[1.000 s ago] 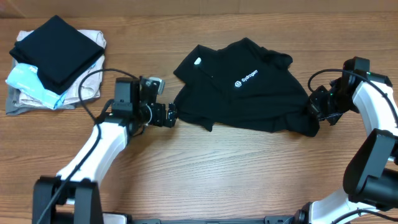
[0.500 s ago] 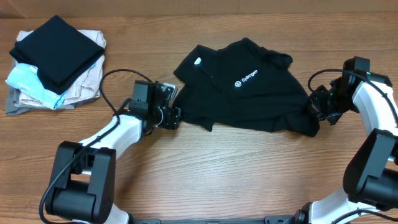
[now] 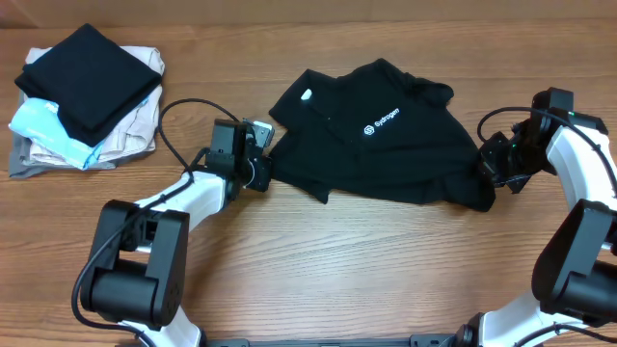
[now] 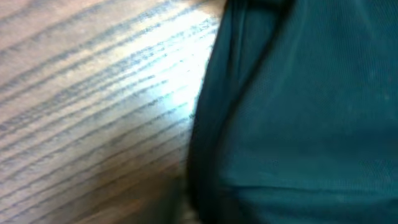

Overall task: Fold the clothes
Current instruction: 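Pull the shirt taut between both grippers, stretching it sideways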

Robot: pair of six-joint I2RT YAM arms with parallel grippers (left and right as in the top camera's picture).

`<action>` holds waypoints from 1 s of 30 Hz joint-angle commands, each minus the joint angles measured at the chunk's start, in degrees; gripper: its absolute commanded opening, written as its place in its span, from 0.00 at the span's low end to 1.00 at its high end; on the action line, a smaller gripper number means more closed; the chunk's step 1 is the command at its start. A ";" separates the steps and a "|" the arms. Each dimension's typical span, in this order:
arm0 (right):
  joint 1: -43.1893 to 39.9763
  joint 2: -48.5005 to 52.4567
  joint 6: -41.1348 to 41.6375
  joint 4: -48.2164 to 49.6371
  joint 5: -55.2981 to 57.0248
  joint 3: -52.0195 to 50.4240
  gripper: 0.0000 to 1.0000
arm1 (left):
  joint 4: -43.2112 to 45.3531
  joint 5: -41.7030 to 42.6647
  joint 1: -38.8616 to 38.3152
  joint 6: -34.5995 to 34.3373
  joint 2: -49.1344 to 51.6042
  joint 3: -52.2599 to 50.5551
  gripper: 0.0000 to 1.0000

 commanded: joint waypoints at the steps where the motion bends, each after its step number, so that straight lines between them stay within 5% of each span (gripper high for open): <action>1: 0.00 0.15 -0.02 0.28 0.63 0.00 0.13 | -2.43 -0.92 -0.26 -0.66 1.70 -0.94 0.04; 23: 0.00 0.15 -2.01 -7.21 -2.62 2.67 0.04 | -52.13 0.20 -0.26 -13.18 -22.84 19.06 0.04; 30: 0.00 0.15 -5.81 -10.32 -7.61 7.93 0.04 | -51.47 3.93 -0.26 -14.03 -22.69 22.86 0.04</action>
